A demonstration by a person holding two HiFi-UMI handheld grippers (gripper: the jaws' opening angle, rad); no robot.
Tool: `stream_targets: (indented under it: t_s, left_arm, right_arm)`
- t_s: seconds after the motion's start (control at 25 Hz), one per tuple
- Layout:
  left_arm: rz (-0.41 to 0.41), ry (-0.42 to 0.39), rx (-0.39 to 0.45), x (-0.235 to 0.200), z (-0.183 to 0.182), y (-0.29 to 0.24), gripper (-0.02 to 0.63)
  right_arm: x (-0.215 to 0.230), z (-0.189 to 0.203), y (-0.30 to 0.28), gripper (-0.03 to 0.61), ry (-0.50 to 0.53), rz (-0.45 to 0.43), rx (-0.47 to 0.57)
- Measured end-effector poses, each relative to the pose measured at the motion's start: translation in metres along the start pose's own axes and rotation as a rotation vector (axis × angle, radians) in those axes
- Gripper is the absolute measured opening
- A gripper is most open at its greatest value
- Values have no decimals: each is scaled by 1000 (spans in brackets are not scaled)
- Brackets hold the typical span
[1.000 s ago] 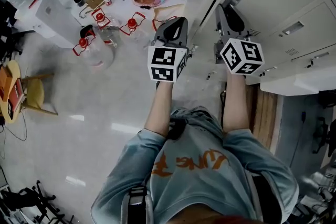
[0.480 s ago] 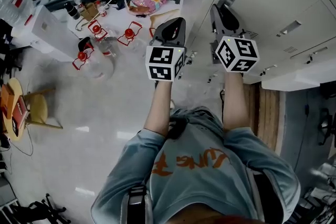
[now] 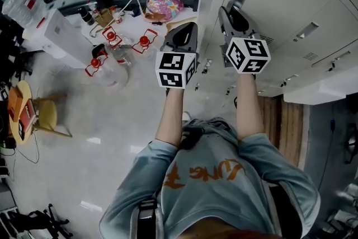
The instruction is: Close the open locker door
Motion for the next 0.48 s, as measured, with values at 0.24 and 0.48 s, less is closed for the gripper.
stream_targets:
  t_s: [0.24, 0.48]
  left_arm:
    - [-59, -13, 17, 6, -7, 25, 18]
    - [-72, -20, 35, 36, -6, 47, 18]
  right_arm:
    - [-6, -9, 16, 140, 10, -29, 30]
    - [-12, -9, 54, 143, 1, -81, 51]
Point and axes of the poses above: the fingertips, and each gripper's own axes: y backward along the fingers, x to its right, z out of its underside, the point moved 9 cm from there along y, backward along the fingers, and after that the axes turned 11 degrees about -z, right-handed, at the moved point
